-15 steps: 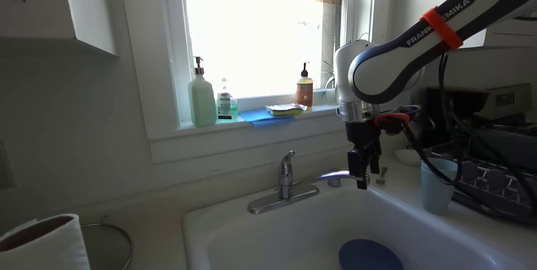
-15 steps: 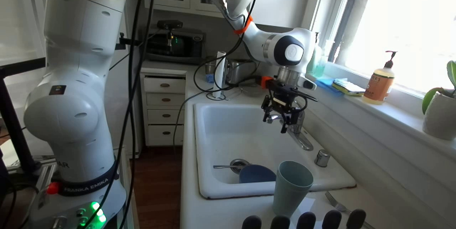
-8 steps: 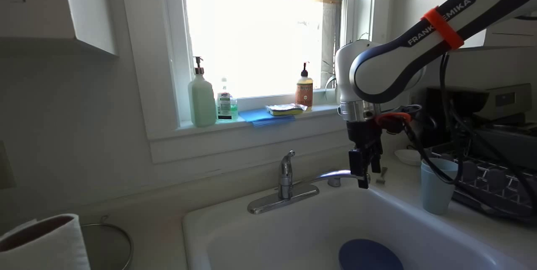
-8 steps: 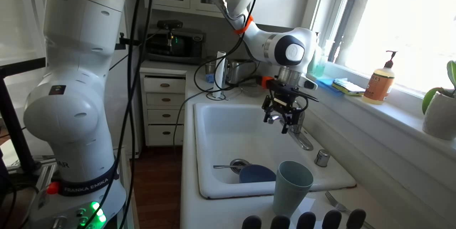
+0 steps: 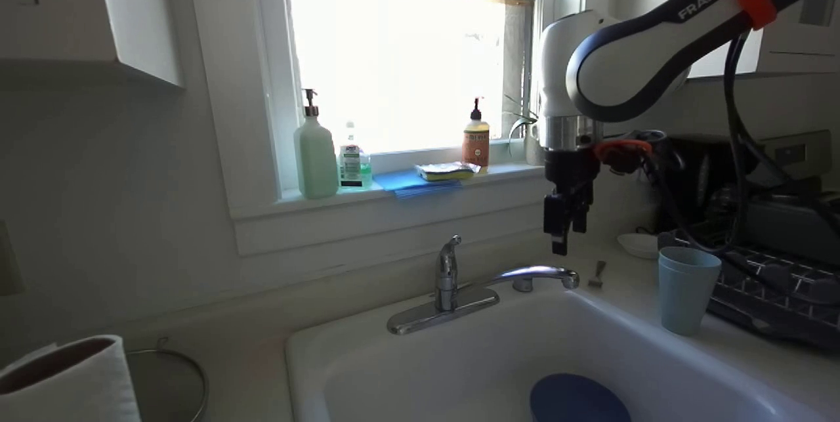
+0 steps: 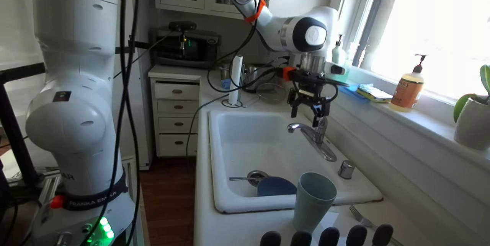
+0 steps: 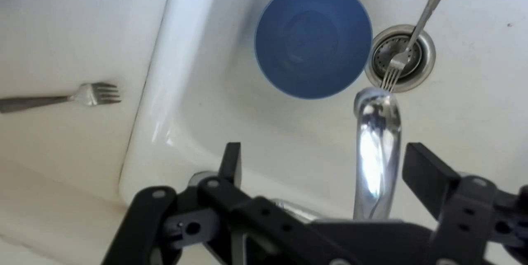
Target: Remove the cups from the blue bowl in the sink, put it on the counter, move the faucet head to the right and then open the tap
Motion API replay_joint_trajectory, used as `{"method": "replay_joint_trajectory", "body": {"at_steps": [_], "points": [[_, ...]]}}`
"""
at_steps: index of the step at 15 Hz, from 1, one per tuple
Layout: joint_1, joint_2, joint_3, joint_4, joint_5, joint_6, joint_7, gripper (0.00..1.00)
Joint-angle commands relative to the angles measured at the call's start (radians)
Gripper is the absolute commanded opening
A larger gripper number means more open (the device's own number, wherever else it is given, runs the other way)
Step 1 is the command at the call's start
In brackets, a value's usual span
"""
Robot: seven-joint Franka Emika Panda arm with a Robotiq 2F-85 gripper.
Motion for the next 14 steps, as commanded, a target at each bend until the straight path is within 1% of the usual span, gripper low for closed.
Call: {"method": "replay_joint_trajectory", "body": {"at_steps": [1, 4, 8, 11, 14], "points": [[0.005, -0.059, 0.009, -0.028, -0.062, 0.116, 0.059, 1.00], [0.011, -0.045, 0.020, -0.012, -0.051, 0.233, 0.114, 1.00], [0.040, -0.004, 0.032, 0.015, -0.077, 0.344, 0.235, 1.00], [0.066, 0.032, 0.037, 0.041, -0.075, 0.386, 0.312, 1.00], [0.090, 0.080, 0.034, 0.079, -0.071, 0.391, 0.373, 1.00]]}}
